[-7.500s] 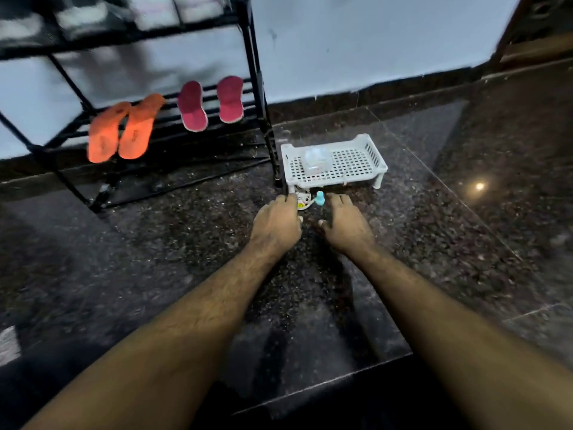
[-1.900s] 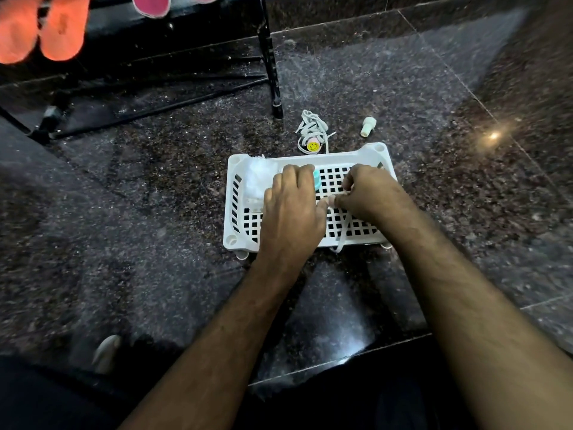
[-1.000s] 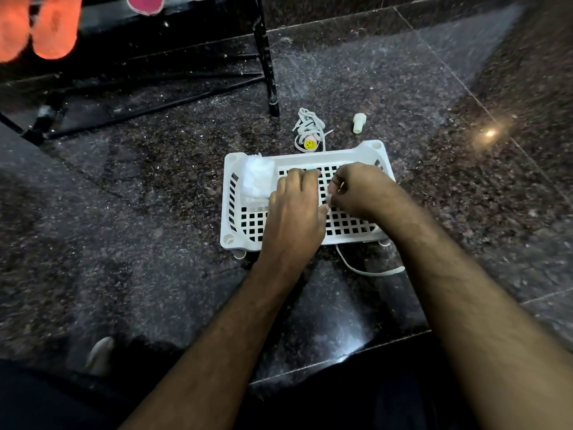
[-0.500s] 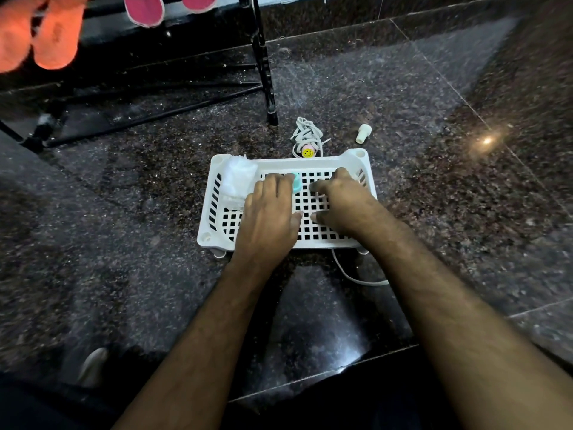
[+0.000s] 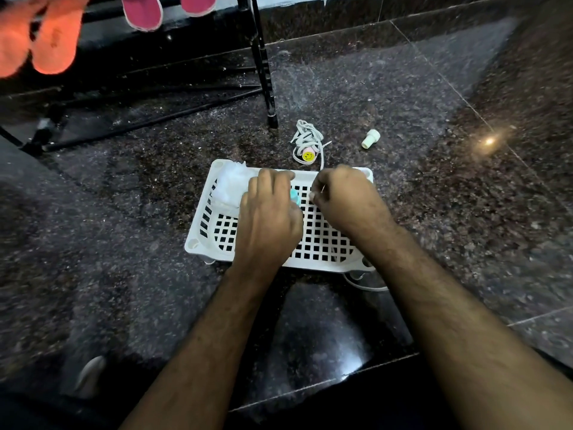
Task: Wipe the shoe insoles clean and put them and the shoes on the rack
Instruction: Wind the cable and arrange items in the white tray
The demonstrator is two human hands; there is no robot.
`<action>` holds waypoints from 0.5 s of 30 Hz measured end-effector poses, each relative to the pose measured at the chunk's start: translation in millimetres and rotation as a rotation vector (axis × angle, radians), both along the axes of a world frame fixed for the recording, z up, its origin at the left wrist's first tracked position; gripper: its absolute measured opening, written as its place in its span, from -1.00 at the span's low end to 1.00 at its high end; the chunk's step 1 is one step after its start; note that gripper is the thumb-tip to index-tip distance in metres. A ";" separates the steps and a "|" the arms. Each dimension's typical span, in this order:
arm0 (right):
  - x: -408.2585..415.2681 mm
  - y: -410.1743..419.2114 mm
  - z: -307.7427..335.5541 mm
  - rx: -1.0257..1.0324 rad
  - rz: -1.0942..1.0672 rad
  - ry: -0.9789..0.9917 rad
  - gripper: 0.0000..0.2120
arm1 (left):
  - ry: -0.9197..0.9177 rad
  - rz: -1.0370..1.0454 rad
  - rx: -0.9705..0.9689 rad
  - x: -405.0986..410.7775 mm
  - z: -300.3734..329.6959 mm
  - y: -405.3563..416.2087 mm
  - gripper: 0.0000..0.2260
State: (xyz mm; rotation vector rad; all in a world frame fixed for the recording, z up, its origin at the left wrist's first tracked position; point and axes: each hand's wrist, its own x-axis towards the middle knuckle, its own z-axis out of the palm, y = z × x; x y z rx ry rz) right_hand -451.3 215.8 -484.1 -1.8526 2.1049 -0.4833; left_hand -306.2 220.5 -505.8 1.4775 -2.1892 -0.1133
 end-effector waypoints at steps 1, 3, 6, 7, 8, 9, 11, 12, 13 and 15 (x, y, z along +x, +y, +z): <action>-1.8 -0.2 1.2 -0.057 -0.027 -0.015 -0.91 | 0.022 0.010 -0.006 0.4 -0.4 -1.2 -0.68; -6.7 -2.3 0.7 -0.144 -0.066 -0.006 -0.90 | 0.071 0.022 -0.001 -0.7 1.0 -6.2 -0.70; -11.6 -13.4 -1.4 -0.159 -0.076 0.086 -0.81 | 0.087 0.018 0.054 -9.1 7.5 -27.1 -0.73; -12.0 -19.8 -1.4 -0.132 -0.065 0.122 -0.77 | 0.072 0.009 0.079 -14.0 10.5 -37.5 -0.75; -11.4 -26.6 -1.4 -0.092 -0.050 0.157 -0.73 | 0.050 -0.002 0.104 -19.1 13.7 -47.8 -0.77; -10.2 -33.4 -1.6 -0.050 -0.034 0.188 -0.70 | 0.029 -0.010 0.141 -24.4 17.6 -57.9 -0.78; -8.4 -49.6 -4.3 0.030 0.004 0.241 -0.68 | 0.012 -0.004 0.237 -33.8 21.7 -81.4 -0.78; -8.1 -57.2 -7.1 0.076 0.022 0.262 -0.65 | 0.015 0.002 0.285 -36.5 20.5 -94.8 -0.80; -8.5 -62.9 -8.9 0.121 0.035 0.283 -0.61 | 0.021 0.005 0.320 -38.6 20.0 -106.3 -0.82; -11.1 -72.4 -10.6 0.217 0.043 0.326 -0.44 | 0.056 0.003 0.379 -40.3 16.0 -128.6 -0.88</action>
